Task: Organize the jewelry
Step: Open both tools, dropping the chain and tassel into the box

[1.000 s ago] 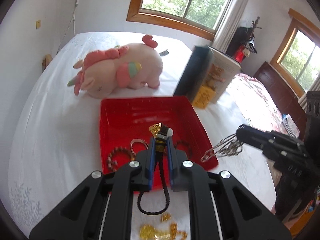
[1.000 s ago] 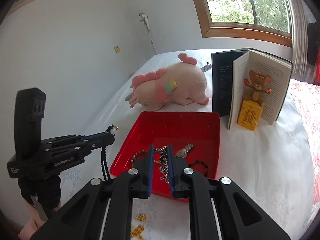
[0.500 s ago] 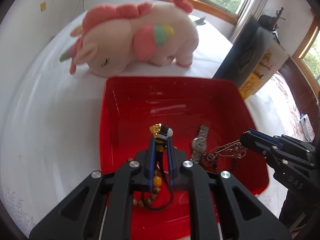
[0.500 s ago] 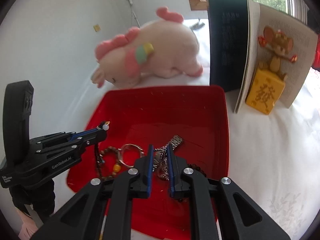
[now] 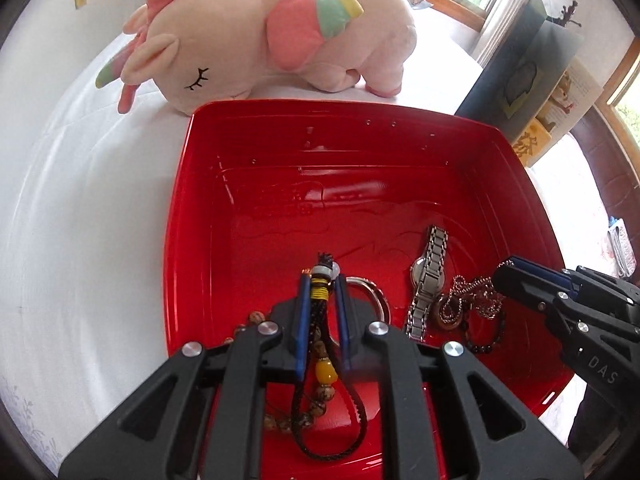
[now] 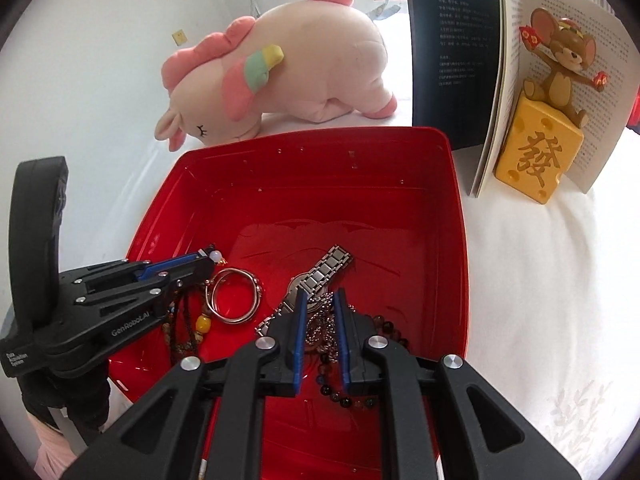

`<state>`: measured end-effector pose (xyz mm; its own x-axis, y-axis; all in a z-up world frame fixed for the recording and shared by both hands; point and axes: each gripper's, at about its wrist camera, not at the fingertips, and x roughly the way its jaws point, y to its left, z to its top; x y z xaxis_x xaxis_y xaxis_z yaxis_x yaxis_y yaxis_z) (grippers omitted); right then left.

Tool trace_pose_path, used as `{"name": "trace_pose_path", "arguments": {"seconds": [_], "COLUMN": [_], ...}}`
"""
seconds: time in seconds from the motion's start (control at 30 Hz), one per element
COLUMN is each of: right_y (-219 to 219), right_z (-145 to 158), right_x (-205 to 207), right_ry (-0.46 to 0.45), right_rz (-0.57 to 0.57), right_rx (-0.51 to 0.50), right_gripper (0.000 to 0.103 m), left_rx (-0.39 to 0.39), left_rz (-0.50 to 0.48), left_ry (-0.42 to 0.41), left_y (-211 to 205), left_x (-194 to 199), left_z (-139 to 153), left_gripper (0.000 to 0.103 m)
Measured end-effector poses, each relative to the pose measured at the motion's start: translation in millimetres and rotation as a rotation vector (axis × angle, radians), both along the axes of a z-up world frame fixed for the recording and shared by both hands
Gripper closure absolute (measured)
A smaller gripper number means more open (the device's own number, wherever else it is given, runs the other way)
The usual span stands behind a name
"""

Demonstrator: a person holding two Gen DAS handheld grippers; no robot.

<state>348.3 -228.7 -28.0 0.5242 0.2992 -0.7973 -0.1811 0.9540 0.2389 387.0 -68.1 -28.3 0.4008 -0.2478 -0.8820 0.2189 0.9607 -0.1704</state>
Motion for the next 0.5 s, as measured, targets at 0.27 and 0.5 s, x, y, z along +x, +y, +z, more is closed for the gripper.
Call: {"name": "trace_pose_path", "arguments": {"seconds": [0.27, 0.5], "right_y": [-1.5, -1.2], "right_z": [7.3, 25.6], "right_x": [-8.9, -34.3], "right_ry": [-0.019, -0.067], "right_rz": [-0.01, -0.019], "right_rx": [0.004, 0.0], "right_gripper": [0.083, 0.06], "left_rx": [0.0, -0.009], "left_rz": [0.004, 0.025], "left_ry": [-0.034, -0.098], "left_y": [4.0, 12.8], "left_x": [-14.9, -41.8], "left_z": [14.6, 40.3], "left_gripper": [0.084, 0.061]}}
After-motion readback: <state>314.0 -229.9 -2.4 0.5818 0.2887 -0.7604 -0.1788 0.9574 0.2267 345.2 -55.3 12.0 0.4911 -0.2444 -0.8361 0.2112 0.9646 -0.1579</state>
